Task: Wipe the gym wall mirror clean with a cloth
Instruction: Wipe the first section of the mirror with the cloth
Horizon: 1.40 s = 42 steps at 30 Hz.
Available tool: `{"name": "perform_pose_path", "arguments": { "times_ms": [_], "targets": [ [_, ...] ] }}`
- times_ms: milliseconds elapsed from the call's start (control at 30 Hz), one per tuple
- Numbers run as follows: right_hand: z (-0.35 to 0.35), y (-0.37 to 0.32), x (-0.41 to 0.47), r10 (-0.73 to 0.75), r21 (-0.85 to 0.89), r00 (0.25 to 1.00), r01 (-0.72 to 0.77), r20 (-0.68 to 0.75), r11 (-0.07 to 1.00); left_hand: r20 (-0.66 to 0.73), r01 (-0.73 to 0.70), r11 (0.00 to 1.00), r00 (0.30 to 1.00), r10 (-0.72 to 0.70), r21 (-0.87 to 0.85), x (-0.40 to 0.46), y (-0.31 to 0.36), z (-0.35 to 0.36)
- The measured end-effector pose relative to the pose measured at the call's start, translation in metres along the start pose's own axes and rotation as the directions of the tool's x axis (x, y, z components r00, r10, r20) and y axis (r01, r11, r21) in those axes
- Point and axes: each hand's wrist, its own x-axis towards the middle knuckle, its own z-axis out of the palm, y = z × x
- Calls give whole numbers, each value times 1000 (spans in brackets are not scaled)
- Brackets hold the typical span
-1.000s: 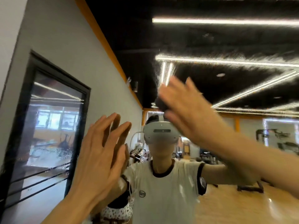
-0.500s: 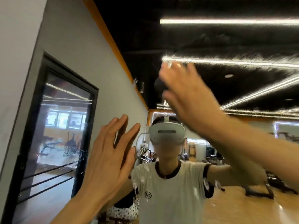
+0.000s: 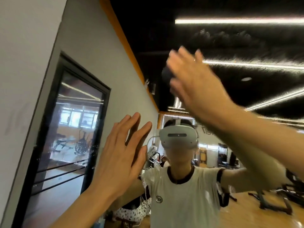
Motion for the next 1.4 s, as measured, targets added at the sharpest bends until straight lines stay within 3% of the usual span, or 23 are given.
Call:
{"name": "perform_pose_path", "arguments": {
  "times_ms": [100,200,267,333,433,500,567,667,733,800,867,967,1067,1167,1233,1300,1400],
  "targets": [
    [13,-52,-83,-334,71,935,328,120,942,-3,16,999,1000,-16,-45,0,-1,-2],
    [6,-43,-89,-457,96,875,447,159,889,-11,42,995,999,-44,-85,-8,-10,-10],
    [0,-21,-44,-322,34,937,320,139,947,-13,93,993,995,-94,-66,-16,-22,-19],
    [-4,12,10,-98,-52,991,104,94,993,-20,108,994,994,-108,-24,-23,-36,-29],
    [-5,30,51,135,-51,991,-135,-2,990,-30,112,994,993,-112,16,-26,-48,-40],
    [2,2,34,114,-45,993,-113,15,993,-52,61,998,997,-60,24,-27,-55,-44],
    [9,-41,-15,-58,-26,997,60,53,998,-47,12,999,999,-10,47,-30,-66,-48],
    [16,-87,-86,-353,29,919,354,176,935,26,21,997,999,-24,80,-34,-85,-55],
    [14,-77,-81,-401,25,885,407,238,913,41,-15,996,999,11,85,-35,-97,-58],
    [8,-53,-39,-255,-33,942,268,218,963,46,-45,997,998,43,61,-33,-107,-58],
    [1,-21,17,0,-52,991,7,133,999,43,-72,997,997,71,27,-32,-116,-58],
    [1,-4,58,257,-15,966,-256,10,966,39,-96,995,995,96,2,-34,-127,-56],
    [10,-49,18,165,-22,983,-164,77,986,43,-90,995,995,91,-34,-35,-132,-53],
    [13,-108,-56,-167,2,961,171,220,985,27,-122,992,992,123,-45,-34,-134,-51],
    [9,-107,-67,-295,1,918,306,264,952,27,-139,990,990,140,-28,-33,-136,-50],
    [8,-83,-38,-183,-37,949,199,256,979,29,-152,988,988,152,-14,-32,-139,-49],
    [9,-36,36,130,-47,986,-126,106,991,34,-168,986,985,167,8,-31,-142,-47]
  ]
}}
